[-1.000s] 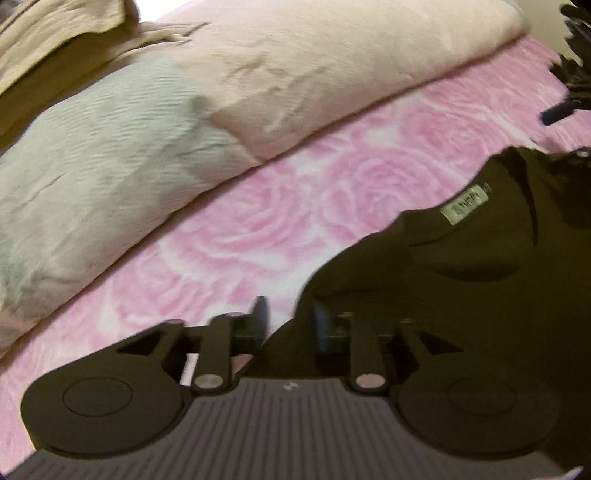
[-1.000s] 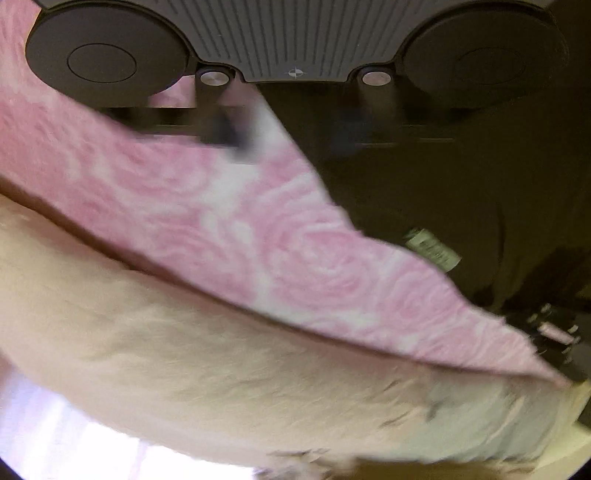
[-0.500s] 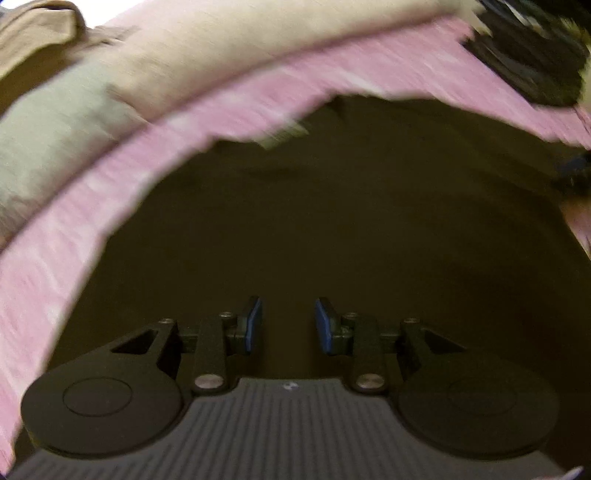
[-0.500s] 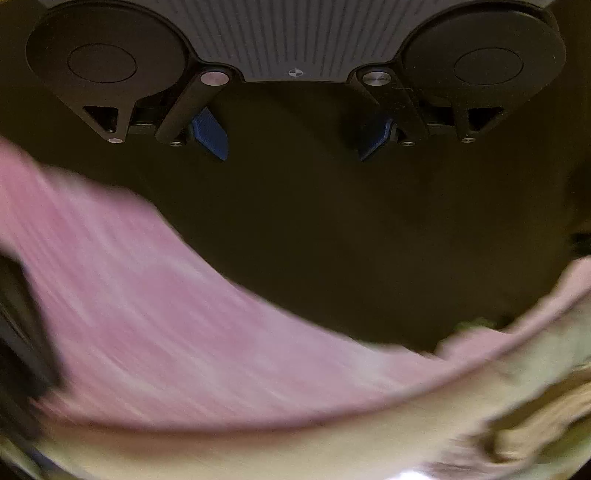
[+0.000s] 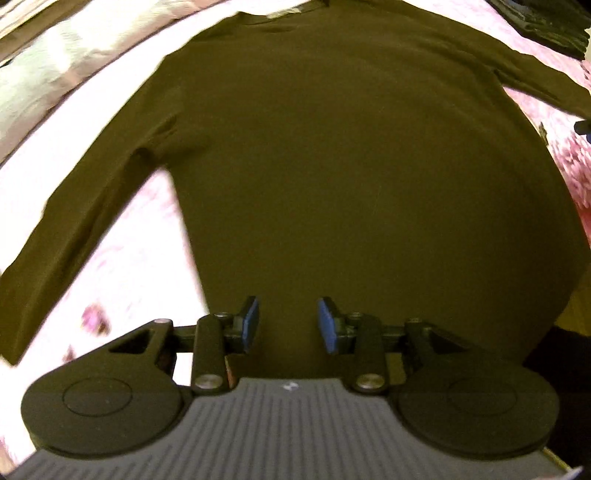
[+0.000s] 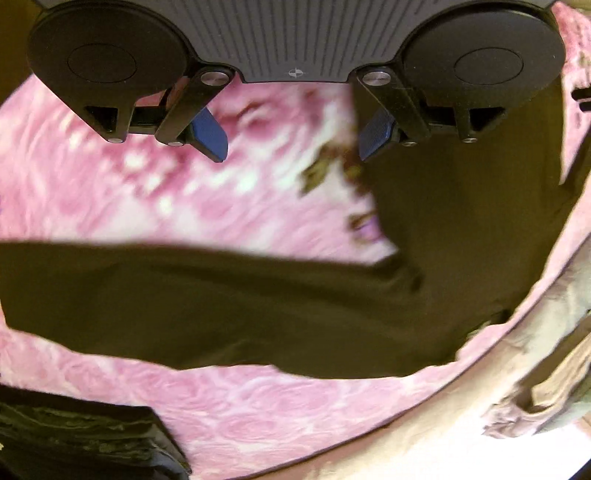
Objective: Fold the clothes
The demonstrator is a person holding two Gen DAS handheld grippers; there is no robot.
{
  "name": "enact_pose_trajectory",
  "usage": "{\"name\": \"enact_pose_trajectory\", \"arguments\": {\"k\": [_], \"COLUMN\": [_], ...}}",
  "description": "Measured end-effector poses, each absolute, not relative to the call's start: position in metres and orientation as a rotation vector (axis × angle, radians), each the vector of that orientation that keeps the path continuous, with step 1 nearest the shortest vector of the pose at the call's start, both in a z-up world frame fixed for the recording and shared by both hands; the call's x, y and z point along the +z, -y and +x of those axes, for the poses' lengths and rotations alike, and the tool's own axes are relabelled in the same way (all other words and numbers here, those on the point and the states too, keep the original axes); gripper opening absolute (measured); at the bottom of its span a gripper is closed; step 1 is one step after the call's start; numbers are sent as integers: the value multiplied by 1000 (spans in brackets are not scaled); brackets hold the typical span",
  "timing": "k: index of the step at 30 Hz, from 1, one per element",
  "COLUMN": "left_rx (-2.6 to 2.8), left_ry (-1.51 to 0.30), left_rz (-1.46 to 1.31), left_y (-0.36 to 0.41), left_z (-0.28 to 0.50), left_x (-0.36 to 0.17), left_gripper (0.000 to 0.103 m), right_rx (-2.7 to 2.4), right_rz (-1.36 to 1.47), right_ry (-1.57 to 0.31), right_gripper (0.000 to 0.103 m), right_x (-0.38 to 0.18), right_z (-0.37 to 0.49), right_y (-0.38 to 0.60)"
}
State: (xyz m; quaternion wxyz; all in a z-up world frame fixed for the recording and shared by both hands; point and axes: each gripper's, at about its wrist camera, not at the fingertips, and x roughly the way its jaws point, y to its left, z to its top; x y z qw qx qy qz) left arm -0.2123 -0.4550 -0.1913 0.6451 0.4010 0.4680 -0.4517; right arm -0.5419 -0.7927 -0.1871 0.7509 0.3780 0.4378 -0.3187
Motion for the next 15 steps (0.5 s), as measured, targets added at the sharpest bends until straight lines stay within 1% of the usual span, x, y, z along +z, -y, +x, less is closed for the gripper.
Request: {"name": "enact_pose_trajectory", "arguments": {"k": [2, 9, 11, 12, 13, 15], "left_rx": [-1020, -1075, -1093, -1097, -1098, -1092], "left_ry": [-1055, -991, -960, -950, -940, -928], "left_rz": [895, 796, 767, 753, 740, 722], "left_y": [436, 362, 339, 329, 319, 301], "left_z": [-212, -204, -203, -201, -199, -194], "left_x": [-180, -147, -134, -129, -124, -116], "left_gripper": [37, 42, 48, 49, 50, 50], "right_rx": [-699, -804, -840, -855, -871, -899], "right_rz": [836, 849, 882, 900, 909, 915], "right_ry": [-944, -876, -854, -842, -832, -813], "right_gripper": [81, 81, 82, 82, 83, 90], "right_x": [-178, -131, -119, -112, -106, -92], "right_z": [-540, -552, -559, -562, -565, -566], "right_y": [768, 673, 643, 628, 613, 588]}}
